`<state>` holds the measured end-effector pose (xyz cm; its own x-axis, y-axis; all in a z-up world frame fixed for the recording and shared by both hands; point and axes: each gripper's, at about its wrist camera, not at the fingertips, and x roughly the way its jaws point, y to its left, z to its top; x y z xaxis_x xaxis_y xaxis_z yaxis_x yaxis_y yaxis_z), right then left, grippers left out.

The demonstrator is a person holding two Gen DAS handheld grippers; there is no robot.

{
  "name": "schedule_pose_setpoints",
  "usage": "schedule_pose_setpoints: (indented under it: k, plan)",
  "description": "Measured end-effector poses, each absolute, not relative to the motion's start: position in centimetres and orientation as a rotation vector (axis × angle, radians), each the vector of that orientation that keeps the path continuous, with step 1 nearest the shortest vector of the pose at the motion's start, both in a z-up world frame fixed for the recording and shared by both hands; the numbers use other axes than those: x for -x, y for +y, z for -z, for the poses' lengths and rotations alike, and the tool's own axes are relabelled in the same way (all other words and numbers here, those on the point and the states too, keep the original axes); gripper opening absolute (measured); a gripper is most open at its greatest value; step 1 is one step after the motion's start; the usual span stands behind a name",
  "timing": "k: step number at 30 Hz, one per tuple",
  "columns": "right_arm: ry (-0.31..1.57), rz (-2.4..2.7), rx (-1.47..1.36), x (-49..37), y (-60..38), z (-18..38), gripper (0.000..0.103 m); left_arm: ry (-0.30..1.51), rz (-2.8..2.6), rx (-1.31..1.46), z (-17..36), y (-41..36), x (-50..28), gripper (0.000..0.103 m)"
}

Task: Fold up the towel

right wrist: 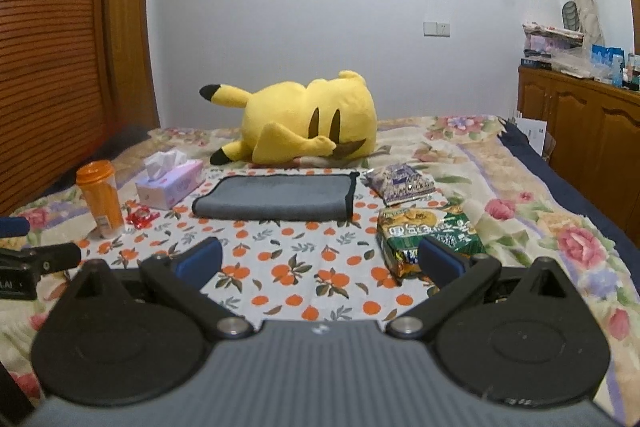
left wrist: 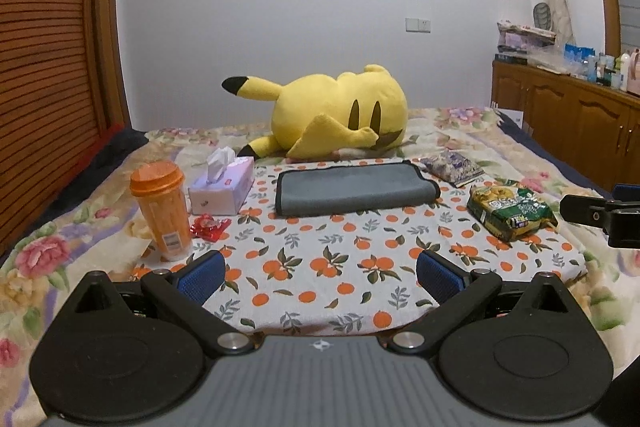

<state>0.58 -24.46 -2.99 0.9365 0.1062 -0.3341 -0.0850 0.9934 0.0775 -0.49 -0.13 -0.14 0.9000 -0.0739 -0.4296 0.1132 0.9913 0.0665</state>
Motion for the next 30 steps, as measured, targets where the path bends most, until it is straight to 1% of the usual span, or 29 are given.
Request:
schedule_pose_setpoints:
  k: [12, 30]
  plan:
    - [0.298, -0.091, -0.053, 0.01, -24.54, 2.67, 0.103, 0.402, 0.088, -0.077, -0.34, 0.24, 0.88, 0.103]
    - [0.298, -0.089, -0.056, 0.03, -24.73, 2.69, 0.103, 0.398, 0.091, -0.103, -0.13, 0.04, 0.95, 0.103]
